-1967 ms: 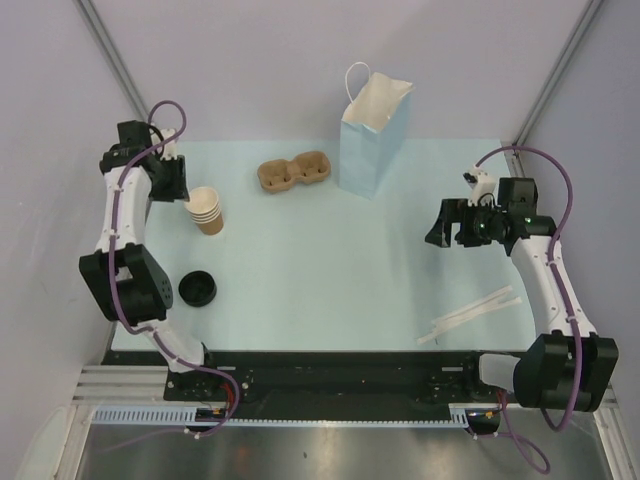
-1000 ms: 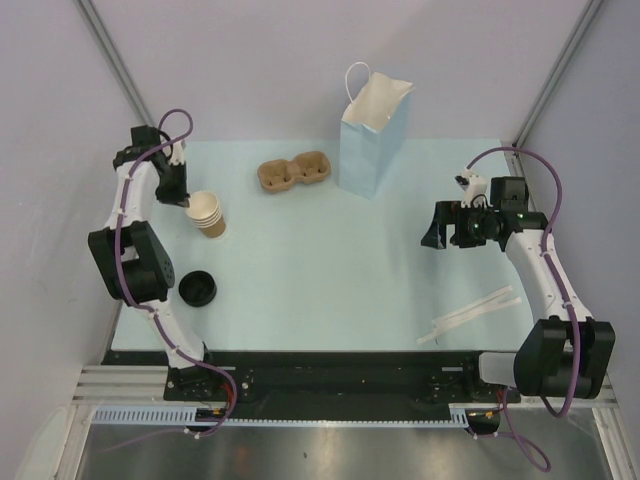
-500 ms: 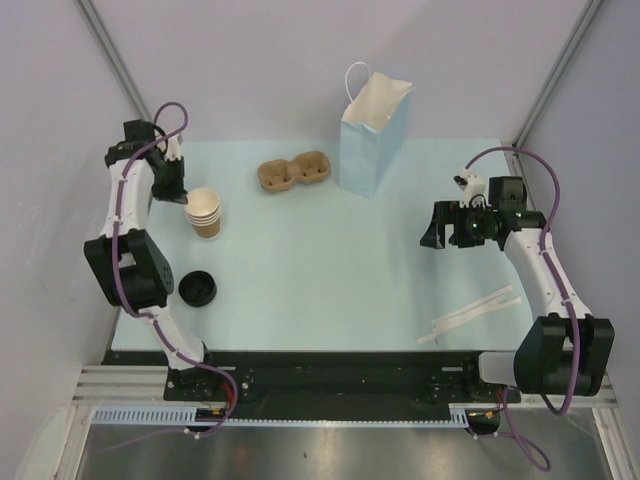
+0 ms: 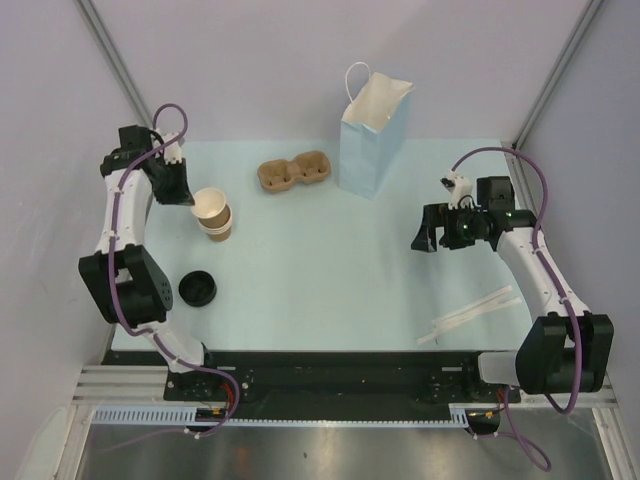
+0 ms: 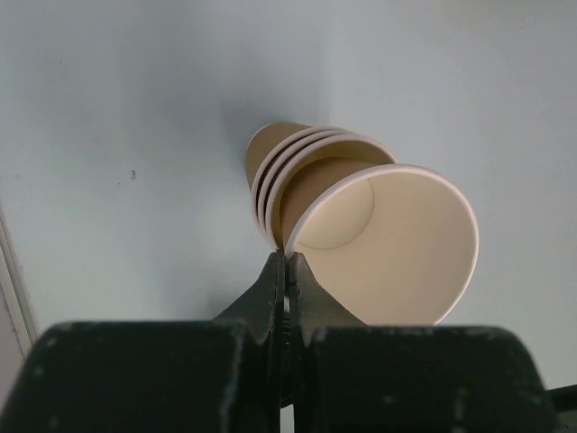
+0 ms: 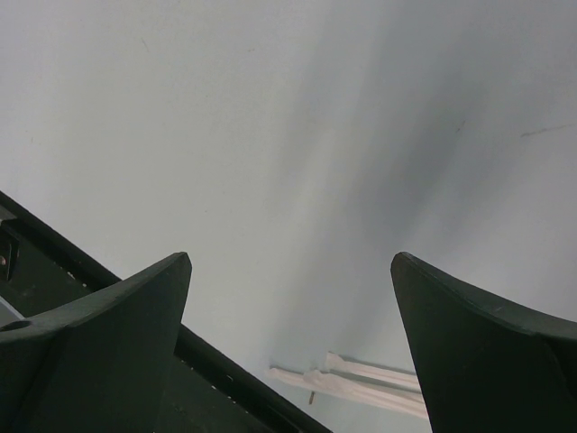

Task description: Pack the takeout coffee

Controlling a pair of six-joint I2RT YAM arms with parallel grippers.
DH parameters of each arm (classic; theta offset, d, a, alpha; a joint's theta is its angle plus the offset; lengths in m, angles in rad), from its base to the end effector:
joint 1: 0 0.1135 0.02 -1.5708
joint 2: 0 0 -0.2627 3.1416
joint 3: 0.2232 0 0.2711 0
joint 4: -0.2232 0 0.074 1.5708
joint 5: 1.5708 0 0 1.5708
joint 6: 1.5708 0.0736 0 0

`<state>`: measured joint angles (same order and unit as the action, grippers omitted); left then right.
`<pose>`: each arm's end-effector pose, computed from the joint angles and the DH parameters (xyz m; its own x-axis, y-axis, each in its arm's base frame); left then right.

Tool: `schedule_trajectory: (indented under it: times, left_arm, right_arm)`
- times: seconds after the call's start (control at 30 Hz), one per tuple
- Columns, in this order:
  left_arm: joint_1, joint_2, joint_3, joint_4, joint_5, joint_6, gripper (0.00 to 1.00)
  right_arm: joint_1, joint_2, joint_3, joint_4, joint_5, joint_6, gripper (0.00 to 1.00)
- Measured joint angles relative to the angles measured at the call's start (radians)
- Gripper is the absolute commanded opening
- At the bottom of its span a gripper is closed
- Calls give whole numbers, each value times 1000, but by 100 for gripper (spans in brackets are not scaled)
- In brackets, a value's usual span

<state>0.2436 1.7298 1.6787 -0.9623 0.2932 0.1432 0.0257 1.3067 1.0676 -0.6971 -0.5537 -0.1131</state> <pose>0.3983 0.0771 0.2967 -0.8269 -0.0647 -0.5586 0.0359 0.9853 -0.1673 0.3024 0.0465 0.2528 -0.7623 -0.1156 -0.6369 -0.4222 0.8346 0.3538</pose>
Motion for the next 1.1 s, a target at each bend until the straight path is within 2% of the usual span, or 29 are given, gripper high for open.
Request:
schedule_trajectory:
  times: [0.17,0.5,0.67,0.77,0.97,1.1]
  left_arm:
    - [4,-2,14,-19,3,7,0]
    - [5,-7,425,-159,11,70,0]
    - [-23,-55,468,-209,58,131,0]
    - [-112,-121,391,-198,79,171,0]
    - [-423,-288,27,-104,77,201,0]
    - [-590,-293,-116,-27,77,192,0]
  right_arm:
    - [9,0,0,0,0,0,100]
    - [11,10,23,-6,8,-9,100]
    - [11,10,63,-9,28,-12,100]
    - [11,7,79,-8,64,-12,100]
    - [-2,-80,84,22,162,-28,100]
    - [-7,-151,95,36,179,-43,100]
